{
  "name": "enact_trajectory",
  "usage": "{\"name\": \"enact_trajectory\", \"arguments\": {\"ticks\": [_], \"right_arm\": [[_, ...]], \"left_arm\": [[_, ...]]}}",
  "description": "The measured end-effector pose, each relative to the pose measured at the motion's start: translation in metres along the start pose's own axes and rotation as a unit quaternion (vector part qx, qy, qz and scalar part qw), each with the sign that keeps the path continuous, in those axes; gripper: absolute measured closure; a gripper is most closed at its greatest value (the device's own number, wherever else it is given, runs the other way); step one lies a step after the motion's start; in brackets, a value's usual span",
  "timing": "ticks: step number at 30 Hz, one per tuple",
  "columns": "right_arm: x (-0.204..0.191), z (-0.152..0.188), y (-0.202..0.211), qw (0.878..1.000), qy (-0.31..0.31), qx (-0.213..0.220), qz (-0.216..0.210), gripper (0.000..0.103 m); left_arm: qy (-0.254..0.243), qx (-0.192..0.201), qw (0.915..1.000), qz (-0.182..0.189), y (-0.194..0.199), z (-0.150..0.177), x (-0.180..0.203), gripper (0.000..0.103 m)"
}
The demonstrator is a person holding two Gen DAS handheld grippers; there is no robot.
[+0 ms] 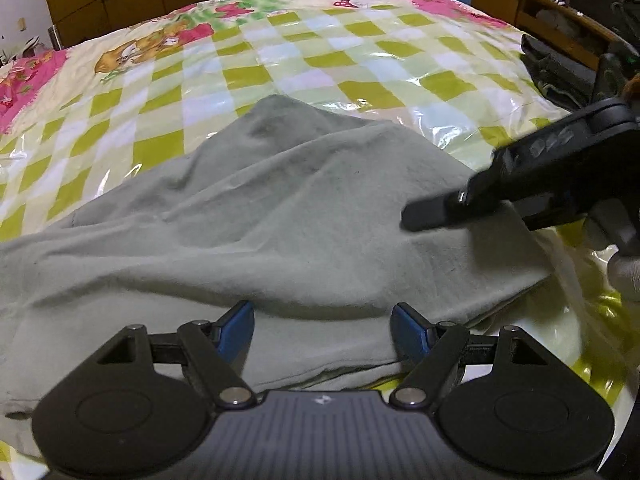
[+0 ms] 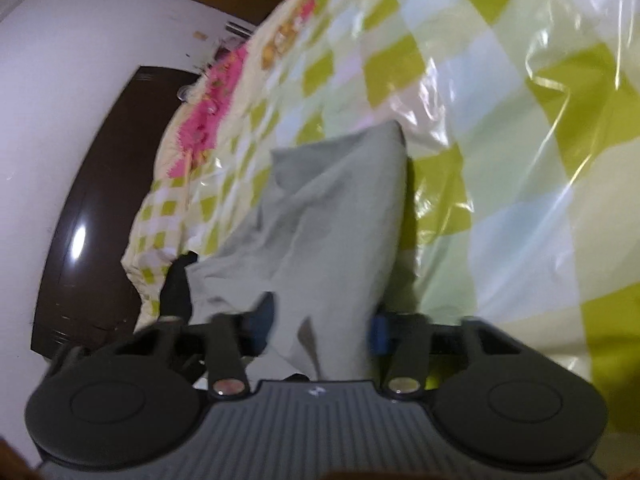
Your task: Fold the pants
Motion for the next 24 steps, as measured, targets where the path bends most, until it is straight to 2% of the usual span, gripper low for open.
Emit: {"name": "enact_trajectory", "arguments": {"ticks": [1,5,10,13,16,19,21,24], "right_arm": [[0.002,0.001,-0.002,1.000,-0.008,-0.002,-0.003,0.097],[0.001,0.003,0.011,1.000,-0.018,0.016,-0.008,0.098],[0.002,0.015,0.069,0.999,0.005,0.047,0.018,0.099],[0.007,0.020,0.106,0.996,0.003,0.080,0.046,0.099],[0.005,0.022,0.130,0.992,0.003,0.108,0.062,0.098],[-0.010,0.026,0.133,0.991,0.017,0.114,0.069,0.098],[-0.025,0.027,0.133,0.990,0.029,0.115,0.071,0.098],[-0.045,0.024,0.125,0.990,0.041,0.115,0.073,0.098]], "left_arm": [[0.001,-0.002,1.0000,-0.002,0.000,-0.002,0.001,0.016],[0.008,0.013,0.9999,0.003,0.015,-0.009,0.005,0.016],[-0.009,0.041,0.9991,-0.002,0.027,-0.017,0.014,0.016],[-0.019,0.035,0.9992,0.003,0.016,-0.013,0.020,0.016],[-0.034,0.010,0.9993,0.015,0.003,0.000,0.027,0.015],[-0.045,0.014,0.9986,0.023,0.009,0.004,0.027,0.015],[-0.054,0.002,0.9979,0.036,0.010,0.006,0.026,0.014],[-0.033,0.019,0.9981,0.048,0.021,0.002,0.018,0.015]]}}
Point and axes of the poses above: each gripper's, at about its wrist camera, not at the fingertips, and y roughly against the way its jaws point, x to its right, z to its underside, the point moved 5 cm from there along -y, roughly the way its jaws point, and after that the axes turned 12 degrees about -z, right-handed, at the moved point
